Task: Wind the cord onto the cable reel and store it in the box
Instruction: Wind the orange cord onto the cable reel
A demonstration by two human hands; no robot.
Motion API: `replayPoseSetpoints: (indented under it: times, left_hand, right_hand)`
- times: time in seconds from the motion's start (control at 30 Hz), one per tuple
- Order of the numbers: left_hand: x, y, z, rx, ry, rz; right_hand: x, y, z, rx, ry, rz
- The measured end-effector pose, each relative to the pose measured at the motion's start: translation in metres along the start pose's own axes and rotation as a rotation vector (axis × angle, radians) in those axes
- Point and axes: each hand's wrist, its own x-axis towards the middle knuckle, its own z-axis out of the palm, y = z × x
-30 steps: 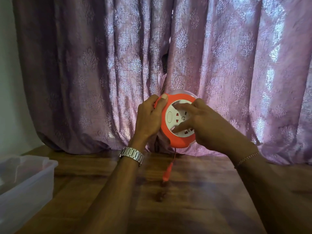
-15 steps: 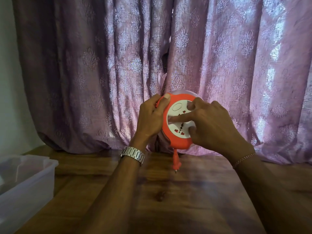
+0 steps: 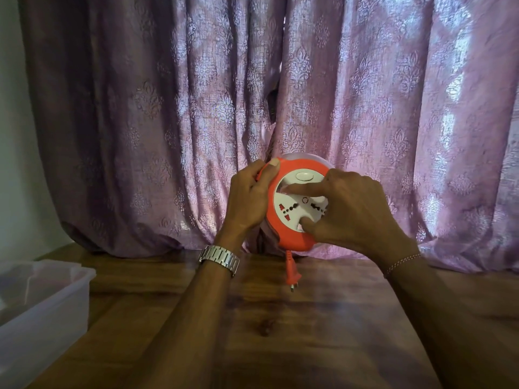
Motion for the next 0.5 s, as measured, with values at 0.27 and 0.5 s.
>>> replayPoseSetpoints:
  times: [0.27,0.5]
  left_hand:
    - [0.000,-0.001,-0.004,-0.012,-0.008,-0.038]
    - [0.000,0.000,-0.002,-0.048,0.007,-0.111]
  right_hand:
    - [-0.005,-0.023,0.017,0.125,0.144,0.254]
    - [-0.005,-0.018,0.019,0.111,0.152,0.249]
